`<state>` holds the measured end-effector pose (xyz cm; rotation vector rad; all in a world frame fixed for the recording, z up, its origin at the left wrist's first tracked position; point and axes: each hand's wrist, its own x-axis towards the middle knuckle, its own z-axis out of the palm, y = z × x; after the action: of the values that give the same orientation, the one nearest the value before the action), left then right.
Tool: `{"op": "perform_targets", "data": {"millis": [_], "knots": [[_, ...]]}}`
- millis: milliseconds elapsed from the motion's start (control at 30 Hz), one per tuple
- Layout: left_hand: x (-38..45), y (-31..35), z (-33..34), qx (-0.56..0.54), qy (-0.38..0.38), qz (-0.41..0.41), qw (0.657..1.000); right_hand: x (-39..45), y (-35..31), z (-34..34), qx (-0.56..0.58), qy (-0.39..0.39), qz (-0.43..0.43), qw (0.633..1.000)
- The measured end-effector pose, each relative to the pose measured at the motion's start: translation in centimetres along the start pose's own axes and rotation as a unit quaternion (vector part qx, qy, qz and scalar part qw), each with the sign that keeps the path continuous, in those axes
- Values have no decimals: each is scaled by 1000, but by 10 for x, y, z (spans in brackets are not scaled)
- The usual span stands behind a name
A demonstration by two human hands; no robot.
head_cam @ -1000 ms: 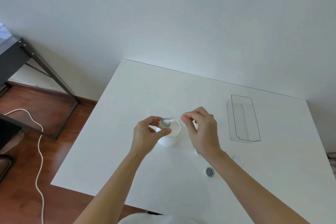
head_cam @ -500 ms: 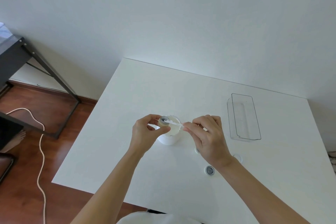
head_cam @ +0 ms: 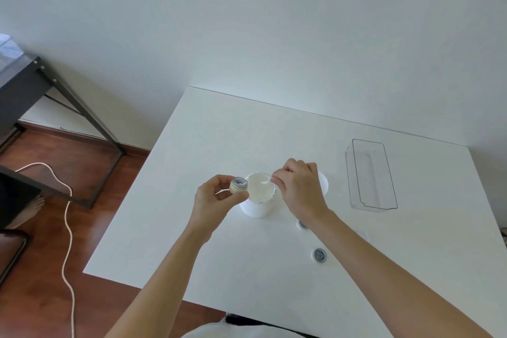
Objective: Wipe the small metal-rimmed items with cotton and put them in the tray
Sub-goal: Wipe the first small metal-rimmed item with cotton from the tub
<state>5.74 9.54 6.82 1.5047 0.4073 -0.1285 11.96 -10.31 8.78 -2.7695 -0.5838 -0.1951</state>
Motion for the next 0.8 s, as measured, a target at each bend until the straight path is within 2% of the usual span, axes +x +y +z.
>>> {"op": "perform_targets", "data": {"millis": [100,200,300,400,500,633,733,800], "knots": [[-3,-2,-4,-7,-2,3,1000,6,-1,13,-52,-58,-15,997],[-4,-4,-6,-10,-5,1,1000,6,-3,21,-57,-99,-2,993],[-5,-5,-8,-16,-10,-4,1000,6,-5,23,-34,-124,49,990],[-7,-5,-8,-25,-9,-2,1000,5,-4,20,57,-126,154,978],[-7,-5,-7,-38,7,-8,999,6,3,14,163,-122,268,942],[-4,-7,-6,-28,6,-10,1000,3,10,3,266,-120,368,883],[-2,-6,-3,-29,-1,-3,1000,2,14,-7,342,-106,407,840],[0,-5,1,-33,-8,5,999,2,13,-16,375,-85,409,828]]}}
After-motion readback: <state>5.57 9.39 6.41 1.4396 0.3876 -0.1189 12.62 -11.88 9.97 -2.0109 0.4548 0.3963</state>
